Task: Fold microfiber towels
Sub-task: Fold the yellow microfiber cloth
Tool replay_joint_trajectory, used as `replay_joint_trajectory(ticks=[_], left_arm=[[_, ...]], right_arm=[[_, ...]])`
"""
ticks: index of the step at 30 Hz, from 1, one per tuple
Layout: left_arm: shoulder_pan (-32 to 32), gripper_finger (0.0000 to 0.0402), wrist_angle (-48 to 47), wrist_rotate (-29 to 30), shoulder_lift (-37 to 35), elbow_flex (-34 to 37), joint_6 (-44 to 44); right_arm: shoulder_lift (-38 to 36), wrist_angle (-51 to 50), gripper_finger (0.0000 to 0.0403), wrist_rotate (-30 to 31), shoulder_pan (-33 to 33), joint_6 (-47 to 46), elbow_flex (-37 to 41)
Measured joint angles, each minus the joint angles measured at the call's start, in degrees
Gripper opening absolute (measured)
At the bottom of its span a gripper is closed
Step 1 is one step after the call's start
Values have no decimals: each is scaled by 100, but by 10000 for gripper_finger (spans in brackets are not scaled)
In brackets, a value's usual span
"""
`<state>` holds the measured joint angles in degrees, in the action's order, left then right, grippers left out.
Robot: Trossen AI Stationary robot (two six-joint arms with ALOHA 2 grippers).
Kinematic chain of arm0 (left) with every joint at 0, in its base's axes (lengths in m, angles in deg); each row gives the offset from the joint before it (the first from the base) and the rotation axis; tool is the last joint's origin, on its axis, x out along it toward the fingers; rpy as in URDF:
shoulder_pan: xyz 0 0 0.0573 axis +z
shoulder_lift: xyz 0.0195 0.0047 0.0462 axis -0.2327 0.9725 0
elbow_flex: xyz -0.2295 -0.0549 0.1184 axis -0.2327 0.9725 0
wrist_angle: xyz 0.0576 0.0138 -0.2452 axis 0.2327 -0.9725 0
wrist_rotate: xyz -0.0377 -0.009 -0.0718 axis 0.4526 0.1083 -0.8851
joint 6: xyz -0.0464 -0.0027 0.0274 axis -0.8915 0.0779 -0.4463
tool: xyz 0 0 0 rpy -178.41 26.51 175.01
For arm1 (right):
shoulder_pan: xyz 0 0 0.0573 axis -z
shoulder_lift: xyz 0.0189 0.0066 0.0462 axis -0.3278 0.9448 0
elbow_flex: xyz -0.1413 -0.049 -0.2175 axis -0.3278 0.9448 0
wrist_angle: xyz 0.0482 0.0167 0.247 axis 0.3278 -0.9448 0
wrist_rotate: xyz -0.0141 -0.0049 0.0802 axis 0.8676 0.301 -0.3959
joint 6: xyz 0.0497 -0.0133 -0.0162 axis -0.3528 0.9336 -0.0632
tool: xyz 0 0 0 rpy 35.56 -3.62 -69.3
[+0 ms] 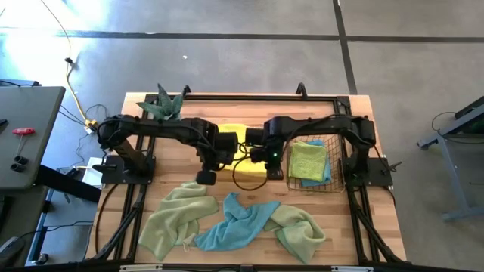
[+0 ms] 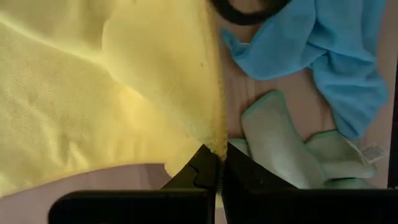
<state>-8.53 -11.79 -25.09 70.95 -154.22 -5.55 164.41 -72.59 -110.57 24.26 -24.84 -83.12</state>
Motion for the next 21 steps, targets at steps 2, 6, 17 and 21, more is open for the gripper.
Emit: replay_joint_trajectory(ticks=[2, 6, 17, 21], left_arm=[[-91, 0, -2, -158, 0, 0, -9], [-233, 0, 21, -287, 0, 0, -4], [-62, 0, 697, 405, 54, 666, -33], [221, 0, 927, 813, -9, 1178, -119]], right_arm=[[-118, 60, 0, 22, -6, -1, 42], [-313, 45, 0, 152, -4, 59, 45], [-320, 531, 0, 967, 103, 820, 45], [-318, 603, 0, 1200, 306, 928, 45]])
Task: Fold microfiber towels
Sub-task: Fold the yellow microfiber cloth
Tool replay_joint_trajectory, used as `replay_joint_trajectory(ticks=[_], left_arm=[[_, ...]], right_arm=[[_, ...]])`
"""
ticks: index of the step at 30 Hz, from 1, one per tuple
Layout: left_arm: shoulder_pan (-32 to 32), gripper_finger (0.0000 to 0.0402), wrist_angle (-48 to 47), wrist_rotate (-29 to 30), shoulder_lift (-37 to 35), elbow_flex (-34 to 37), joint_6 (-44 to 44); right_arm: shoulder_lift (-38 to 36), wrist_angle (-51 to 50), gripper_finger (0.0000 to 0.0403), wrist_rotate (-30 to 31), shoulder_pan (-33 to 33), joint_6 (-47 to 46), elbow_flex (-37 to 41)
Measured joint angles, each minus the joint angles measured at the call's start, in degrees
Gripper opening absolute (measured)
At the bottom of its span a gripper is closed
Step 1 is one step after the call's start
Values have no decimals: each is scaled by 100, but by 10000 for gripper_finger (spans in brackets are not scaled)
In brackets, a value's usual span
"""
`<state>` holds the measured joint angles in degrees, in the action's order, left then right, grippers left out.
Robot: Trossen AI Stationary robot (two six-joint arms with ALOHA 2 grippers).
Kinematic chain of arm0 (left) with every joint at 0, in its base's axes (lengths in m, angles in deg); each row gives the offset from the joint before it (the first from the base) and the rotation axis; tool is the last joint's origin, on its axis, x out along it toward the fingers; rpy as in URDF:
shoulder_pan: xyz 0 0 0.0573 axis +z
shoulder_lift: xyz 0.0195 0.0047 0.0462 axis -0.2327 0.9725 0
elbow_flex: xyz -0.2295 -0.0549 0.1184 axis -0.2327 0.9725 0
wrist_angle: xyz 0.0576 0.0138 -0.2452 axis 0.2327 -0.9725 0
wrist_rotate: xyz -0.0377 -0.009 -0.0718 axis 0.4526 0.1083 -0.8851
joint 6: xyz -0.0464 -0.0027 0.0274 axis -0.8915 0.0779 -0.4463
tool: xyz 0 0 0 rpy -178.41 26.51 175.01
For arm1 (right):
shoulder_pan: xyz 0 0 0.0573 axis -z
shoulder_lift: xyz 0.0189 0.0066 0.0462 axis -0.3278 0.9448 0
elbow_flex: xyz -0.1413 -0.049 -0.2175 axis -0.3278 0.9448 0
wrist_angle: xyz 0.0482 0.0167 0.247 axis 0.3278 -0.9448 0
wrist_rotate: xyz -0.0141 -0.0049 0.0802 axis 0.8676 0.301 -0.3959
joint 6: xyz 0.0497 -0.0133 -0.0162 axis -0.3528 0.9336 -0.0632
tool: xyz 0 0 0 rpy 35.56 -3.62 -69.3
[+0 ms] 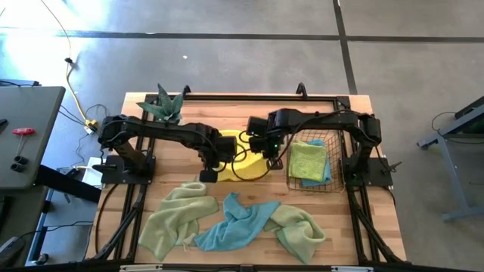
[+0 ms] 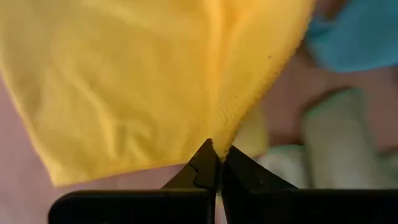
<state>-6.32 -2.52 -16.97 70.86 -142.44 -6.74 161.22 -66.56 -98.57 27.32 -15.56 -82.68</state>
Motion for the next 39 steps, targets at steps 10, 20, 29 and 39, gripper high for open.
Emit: replay_joint_trajectory(ticks=[10, 20, 29, 39], left_arm=[[765, 0, 487, 782, 14, 582, 232], [1417, 0, 1286, 792, 14, 1230, 761], [1833, 0, 1781, 840, 16, 1443, 1066], [2075, 0, 2017, 876, 20, 1738, 1082]], right_arm=[[212, 630, 0, 412, 589, 2, 0], [812, 837, 0, 867, 877, 65, 4], [968, 1086, 0, 856, 1094, -15, 4], [968, 1348, 0, 1176, 1095, -2, 4]])
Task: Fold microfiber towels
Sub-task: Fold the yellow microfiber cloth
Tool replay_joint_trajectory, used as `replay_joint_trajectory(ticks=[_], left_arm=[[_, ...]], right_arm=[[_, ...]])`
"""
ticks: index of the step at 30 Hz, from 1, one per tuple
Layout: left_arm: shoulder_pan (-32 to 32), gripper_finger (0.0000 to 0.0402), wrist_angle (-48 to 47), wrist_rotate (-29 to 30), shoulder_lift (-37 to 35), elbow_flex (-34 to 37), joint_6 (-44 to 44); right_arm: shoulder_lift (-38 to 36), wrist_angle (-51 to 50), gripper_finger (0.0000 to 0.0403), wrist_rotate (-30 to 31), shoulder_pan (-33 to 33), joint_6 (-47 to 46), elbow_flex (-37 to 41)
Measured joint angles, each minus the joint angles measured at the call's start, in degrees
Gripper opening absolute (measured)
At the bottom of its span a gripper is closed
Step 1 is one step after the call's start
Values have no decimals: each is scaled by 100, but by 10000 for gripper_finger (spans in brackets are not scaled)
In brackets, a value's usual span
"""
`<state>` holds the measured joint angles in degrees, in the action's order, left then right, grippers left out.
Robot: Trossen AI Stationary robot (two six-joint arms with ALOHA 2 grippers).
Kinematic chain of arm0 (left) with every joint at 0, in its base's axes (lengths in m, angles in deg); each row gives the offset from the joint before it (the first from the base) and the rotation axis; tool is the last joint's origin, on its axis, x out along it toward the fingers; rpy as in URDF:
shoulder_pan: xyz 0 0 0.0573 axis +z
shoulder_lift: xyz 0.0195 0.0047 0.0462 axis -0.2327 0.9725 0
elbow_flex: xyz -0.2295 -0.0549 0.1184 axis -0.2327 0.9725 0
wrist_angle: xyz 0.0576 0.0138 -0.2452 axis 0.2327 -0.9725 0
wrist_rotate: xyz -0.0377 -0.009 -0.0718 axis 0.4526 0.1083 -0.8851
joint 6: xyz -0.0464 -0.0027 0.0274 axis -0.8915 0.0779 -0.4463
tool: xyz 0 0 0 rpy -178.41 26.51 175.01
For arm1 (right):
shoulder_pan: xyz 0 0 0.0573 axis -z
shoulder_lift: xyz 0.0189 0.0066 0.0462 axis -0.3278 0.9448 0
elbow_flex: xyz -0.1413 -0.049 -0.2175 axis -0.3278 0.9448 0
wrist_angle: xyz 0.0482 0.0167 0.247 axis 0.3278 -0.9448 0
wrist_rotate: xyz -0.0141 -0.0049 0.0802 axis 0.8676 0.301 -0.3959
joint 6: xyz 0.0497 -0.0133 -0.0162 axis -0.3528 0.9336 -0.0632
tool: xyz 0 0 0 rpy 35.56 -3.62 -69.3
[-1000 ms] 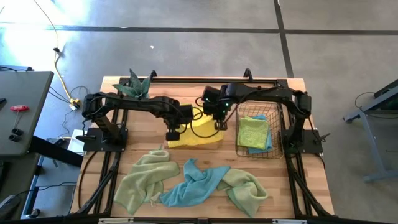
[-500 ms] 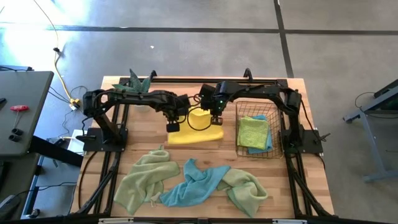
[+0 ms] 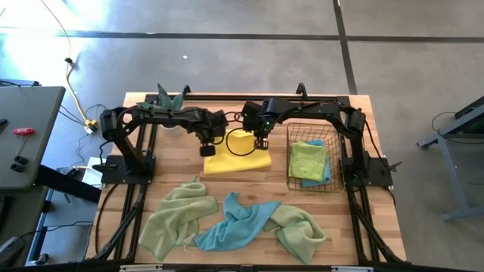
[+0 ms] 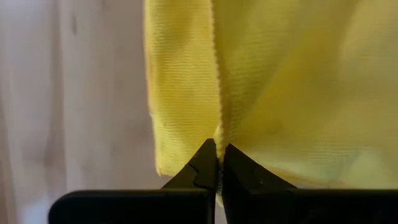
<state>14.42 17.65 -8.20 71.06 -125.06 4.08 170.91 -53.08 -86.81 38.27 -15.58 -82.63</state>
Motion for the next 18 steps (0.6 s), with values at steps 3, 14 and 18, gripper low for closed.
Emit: replay_joint_trajectory(ticks=[3, 14, 18], left_arm=[[37, 0, 196, 13, 0, 0, 2], [46, 48, 33, 293, 0, 0, -134], [46, 83, 33, 938, 0, 0, -322]], right_arm=[[0, -32, 2, 194, 0, 0, 0], [0, -73, 116, 582, -22, -2, -8], [-2, -579, 147, 1011, -5, -189, -237]])
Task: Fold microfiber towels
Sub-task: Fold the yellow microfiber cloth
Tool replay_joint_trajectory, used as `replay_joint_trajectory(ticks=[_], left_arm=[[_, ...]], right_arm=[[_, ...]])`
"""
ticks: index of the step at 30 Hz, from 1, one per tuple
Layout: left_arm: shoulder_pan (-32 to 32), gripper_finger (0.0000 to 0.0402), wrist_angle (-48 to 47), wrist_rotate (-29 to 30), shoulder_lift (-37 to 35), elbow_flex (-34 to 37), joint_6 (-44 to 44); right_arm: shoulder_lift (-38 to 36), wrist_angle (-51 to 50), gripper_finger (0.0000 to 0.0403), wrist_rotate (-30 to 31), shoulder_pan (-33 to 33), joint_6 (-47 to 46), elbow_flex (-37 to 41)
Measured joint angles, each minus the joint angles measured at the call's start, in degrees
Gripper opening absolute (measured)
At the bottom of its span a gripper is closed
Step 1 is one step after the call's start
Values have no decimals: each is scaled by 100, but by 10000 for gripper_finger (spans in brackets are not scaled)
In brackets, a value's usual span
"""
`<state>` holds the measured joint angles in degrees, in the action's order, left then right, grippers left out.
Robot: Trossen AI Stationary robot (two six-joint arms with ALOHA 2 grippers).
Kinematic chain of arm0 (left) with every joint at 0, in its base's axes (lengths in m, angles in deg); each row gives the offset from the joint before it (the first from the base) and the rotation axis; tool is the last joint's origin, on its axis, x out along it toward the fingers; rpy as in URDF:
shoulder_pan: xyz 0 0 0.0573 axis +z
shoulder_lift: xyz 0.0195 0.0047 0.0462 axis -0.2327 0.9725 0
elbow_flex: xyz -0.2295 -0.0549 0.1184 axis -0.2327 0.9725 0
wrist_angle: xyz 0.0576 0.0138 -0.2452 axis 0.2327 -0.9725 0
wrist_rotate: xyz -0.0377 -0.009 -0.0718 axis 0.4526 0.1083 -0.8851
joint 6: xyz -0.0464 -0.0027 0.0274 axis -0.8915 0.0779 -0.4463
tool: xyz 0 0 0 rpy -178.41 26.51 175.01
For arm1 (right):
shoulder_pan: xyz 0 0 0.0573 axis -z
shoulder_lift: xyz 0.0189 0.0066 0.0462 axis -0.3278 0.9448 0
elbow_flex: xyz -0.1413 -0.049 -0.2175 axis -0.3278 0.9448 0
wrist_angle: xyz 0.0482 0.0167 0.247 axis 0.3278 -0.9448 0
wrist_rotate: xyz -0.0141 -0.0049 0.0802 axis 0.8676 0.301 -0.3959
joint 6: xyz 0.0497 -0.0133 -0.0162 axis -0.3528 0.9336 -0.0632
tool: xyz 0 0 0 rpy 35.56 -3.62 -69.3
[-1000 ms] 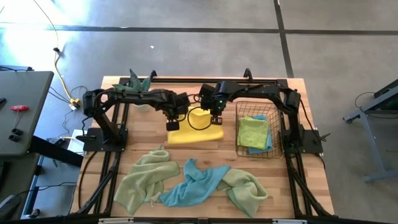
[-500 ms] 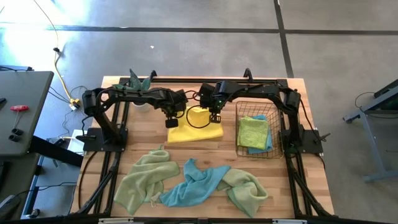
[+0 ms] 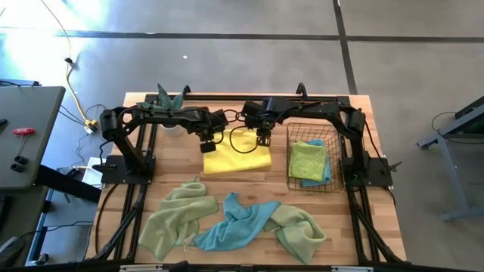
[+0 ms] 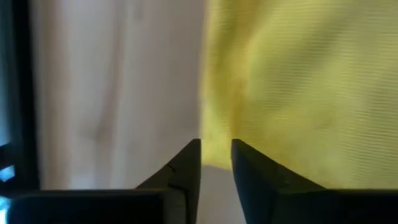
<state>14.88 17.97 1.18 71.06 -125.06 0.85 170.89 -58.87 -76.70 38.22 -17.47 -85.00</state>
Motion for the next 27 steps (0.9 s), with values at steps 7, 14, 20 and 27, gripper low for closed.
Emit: replay_joint_trajectory(ticks=[7, 14, 20, 27], left_arm=[[0, 135, -315, 272, 0, -2, -572], [-2, 144, -802, -1819, -296, -2, -1396], [-149, 136, -746, -3054, -1121, 577, -1861], [-643, 136, 829, -3166, -2339, 1767, -3345]], right_arm=[[-11, -593, 149, -830, -10, -1162, -331], [0, -995, 149, -1576, -214, -2110, -329], [0, -1050, 149, -1440, -601, -1859, -92], [-26, -443, 149, -1212, -1027, -1312, 645]])
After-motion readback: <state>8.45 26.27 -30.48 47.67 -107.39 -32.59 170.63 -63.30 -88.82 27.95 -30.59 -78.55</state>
